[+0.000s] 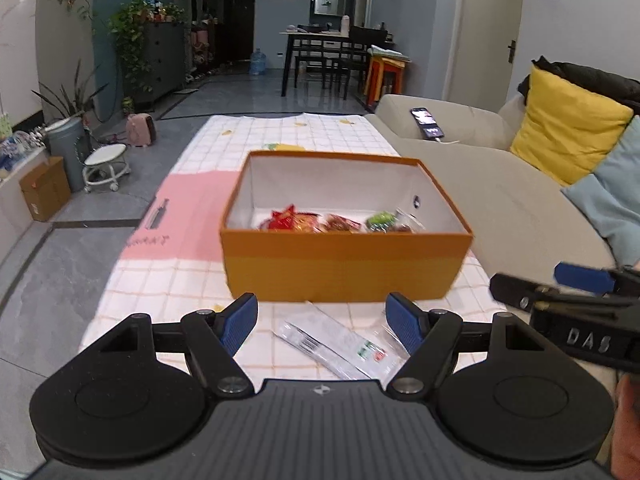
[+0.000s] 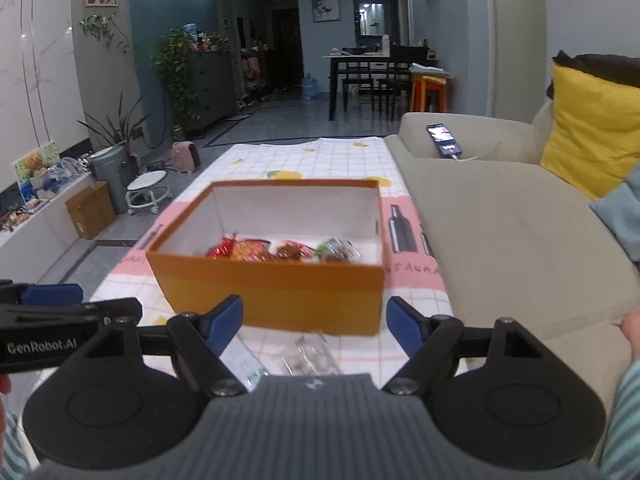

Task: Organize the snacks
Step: 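Withdraw both tools from the box toward the white packets on the table, then approach the white wrapper with the left gripper while the right approaches the clear bead packet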

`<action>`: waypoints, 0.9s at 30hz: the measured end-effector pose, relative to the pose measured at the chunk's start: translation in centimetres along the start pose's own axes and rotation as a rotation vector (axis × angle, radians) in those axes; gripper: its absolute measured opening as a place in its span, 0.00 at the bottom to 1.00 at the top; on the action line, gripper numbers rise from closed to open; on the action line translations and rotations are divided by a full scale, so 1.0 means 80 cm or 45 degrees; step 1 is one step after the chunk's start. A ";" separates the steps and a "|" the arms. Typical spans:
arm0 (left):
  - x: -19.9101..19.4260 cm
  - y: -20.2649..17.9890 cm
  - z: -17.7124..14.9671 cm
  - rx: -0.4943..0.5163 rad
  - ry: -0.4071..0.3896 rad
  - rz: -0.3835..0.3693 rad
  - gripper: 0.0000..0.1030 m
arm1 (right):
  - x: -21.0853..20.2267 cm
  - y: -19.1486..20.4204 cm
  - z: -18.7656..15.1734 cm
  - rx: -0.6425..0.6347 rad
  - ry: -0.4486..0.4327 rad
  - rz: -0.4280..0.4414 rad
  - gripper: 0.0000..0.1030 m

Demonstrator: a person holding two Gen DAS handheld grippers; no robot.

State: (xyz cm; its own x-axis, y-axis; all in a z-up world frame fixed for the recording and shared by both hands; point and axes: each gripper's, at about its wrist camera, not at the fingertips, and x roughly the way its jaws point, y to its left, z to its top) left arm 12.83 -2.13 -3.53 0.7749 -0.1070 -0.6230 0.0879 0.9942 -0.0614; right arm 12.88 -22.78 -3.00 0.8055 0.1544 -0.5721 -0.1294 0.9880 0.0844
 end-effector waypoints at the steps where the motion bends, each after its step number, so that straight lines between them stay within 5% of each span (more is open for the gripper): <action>1: 0.002 -0.001 -0.004 0.001 0.010 -0.006 0.83 | 0.000 -0.001 -0.007 0.004 0.011 0.006 0.74; 27: 0.099 0.005 -0.063 -0.130 0.342 0.000 0.76 | 0.134 -0.007 -0.079 -0.083 0.335 -0.024 0.65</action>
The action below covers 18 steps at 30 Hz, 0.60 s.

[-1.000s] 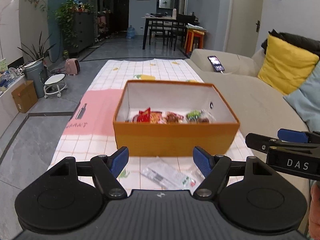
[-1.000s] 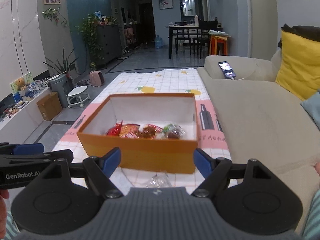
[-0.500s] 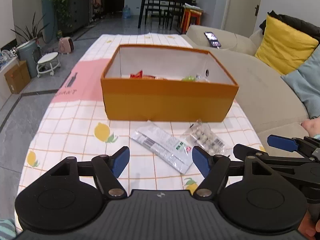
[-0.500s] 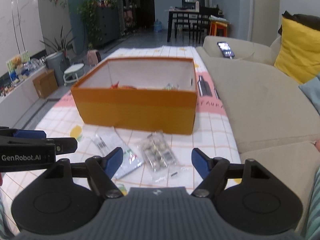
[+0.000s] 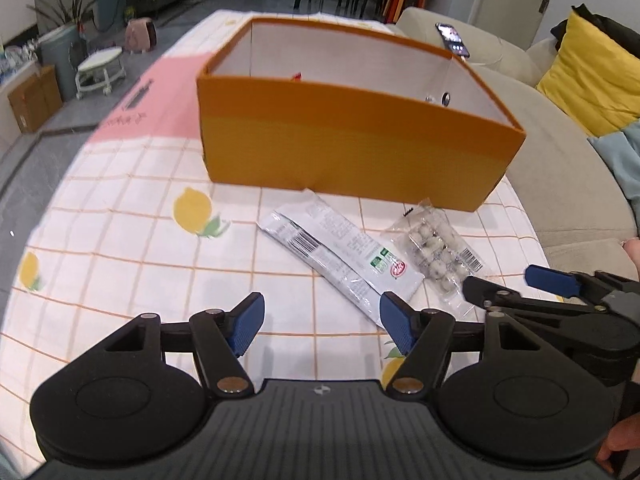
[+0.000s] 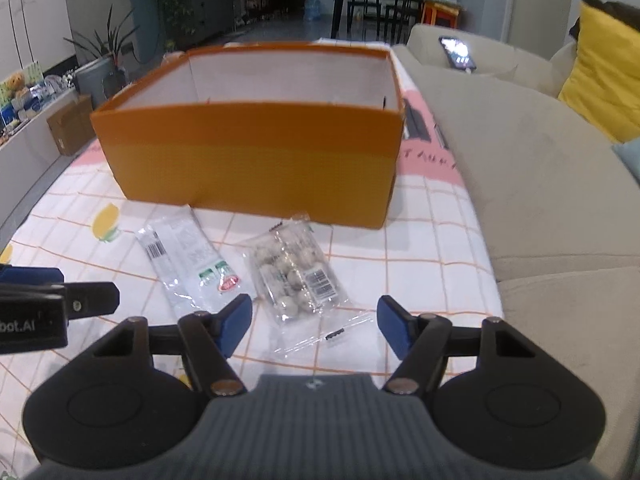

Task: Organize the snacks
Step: 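Approach the white wrapper with the left gripper while the right approaches the clear bead packet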

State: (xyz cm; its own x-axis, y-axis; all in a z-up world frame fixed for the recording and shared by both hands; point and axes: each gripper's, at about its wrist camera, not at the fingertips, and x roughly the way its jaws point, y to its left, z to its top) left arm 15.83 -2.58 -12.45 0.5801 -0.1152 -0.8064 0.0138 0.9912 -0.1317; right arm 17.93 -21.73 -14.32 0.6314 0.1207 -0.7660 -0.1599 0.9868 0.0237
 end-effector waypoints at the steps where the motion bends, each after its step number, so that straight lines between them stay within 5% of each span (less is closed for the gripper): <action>1: 0.005 -0.001 0.001 -0.007 0.008 -0.003 0.76 | 0.006 0.001 0.000 -0.013 0.009 -0.003 0.65; 12: 0.050 -0.018 -0.003 0.036 0.108 -0.074 0.73 | 0.046 -0.007 0.004 -0.087 0.053 0.024 0.65; 18: 0.062 -0.022 -0.005 0.074 0.104 -0.048 0.69 | 0.042 -0.007 0.004 -0.089 0.044 0.061 0.54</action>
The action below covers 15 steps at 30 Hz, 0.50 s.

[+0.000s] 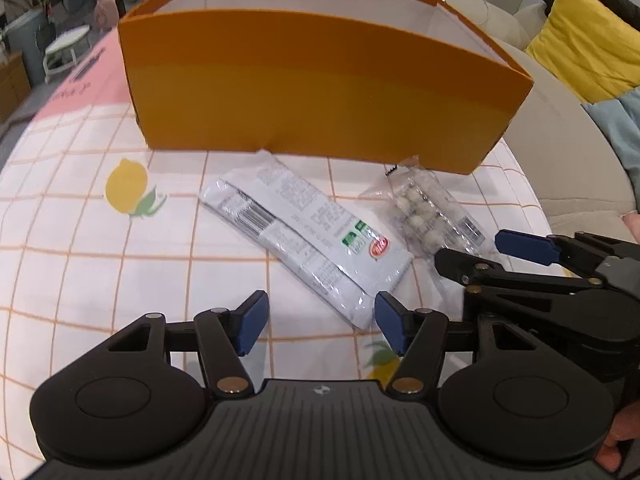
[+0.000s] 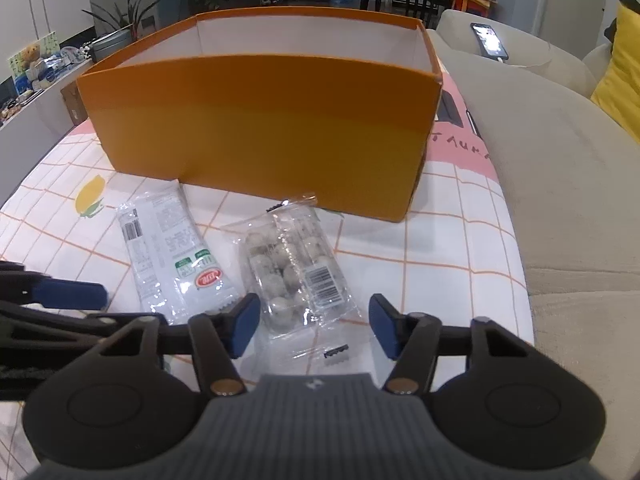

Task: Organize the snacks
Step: 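Approach the white wrapper with the left gripper while the right approaches the clear bead packet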

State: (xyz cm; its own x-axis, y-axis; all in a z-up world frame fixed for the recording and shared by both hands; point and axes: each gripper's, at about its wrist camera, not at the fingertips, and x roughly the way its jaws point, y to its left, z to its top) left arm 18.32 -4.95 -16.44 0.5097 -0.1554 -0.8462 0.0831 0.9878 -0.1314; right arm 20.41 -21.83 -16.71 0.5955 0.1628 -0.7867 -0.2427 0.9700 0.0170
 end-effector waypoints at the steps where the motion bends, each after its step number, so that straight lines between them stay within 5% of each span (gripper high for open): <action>1: 0.001 -0.001 0.001 0.019 -0.002 0.021 0.69 | 0.000 0.000 0.000 0.001 0.001 -0.001 0.53; 15: -0.014 0.025 -0.004 0.046 0.081 0.311 0.68 | -0.007 0.013 -0.002 -0.014 0.011 -0.005 0.51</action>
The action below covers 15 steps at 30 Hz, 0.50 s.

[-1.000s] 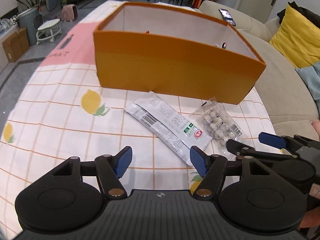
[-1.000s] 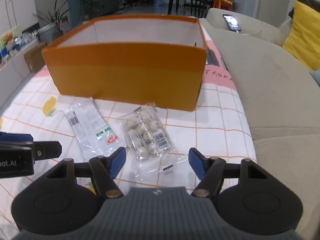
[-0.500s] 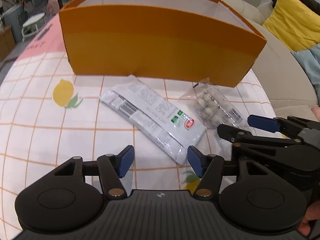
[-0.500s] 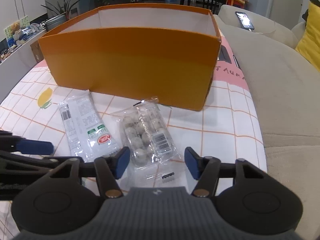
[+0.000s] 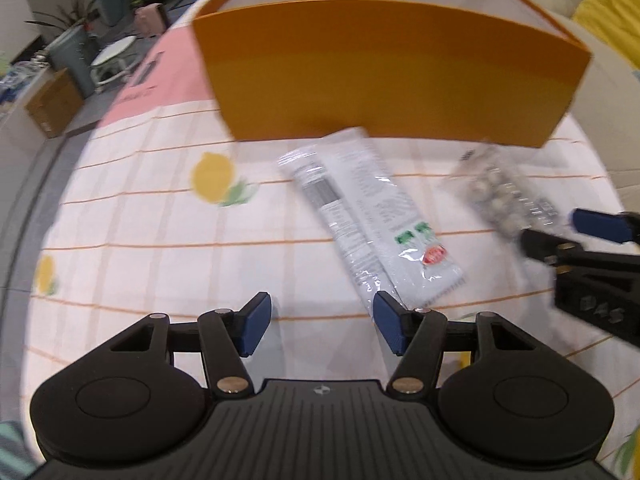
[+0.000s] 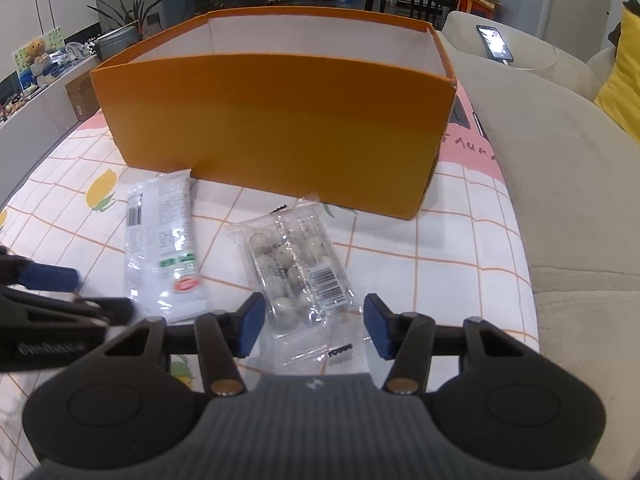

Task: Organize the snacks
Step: 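Approach the white wrapper with the left gripper while the right approaches the clear bead packet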

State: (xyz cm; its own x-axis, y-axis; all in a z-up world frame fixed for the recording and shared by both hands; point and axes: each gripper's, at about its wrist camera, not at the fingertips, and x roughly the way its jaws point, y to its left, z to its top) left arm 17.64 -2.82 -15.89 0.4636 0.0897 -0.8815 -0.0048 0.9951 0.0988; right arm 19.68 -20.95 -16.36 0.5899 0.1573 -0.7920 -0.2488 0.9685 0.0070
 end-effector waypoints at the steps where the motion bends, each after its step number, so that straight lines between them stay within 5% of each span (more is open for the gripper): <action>1: -0.001 0.004 0.000 0.001 0.005 0.026 0.68 | -0.001 -0.001 0.000 0.004 -0.001 0.003 0.51; 5: -0.004 0.019 0.006 -0.034 -0.003 0.086 0.68 | -0.006 -0.005 0.005 0.022 -0.051 0.025 0.51; 10: -0.004 0.021 0.026 -0.107 -0.065 -0.092 0.76 | -0.005 -0.005 0.012 -0.030 -0.097 0.040 0.61; 15: 0.011 0.001 0.045 -0.017 -0.059 -0.204 0.81 | 0.011 0.001 0.013 -0.156 -0.095 0.019 0.64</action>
State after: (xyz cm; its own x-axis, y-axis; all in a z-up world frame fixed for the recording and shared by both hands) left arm 21.26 -2.85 -15.01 0.4995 -0.0716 -0.8633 0.0607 0.9970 -0.0476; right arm 20.96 -20.52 -16.46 0.6401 0.1898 -0.7445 -0.3473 0.9358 -0.0600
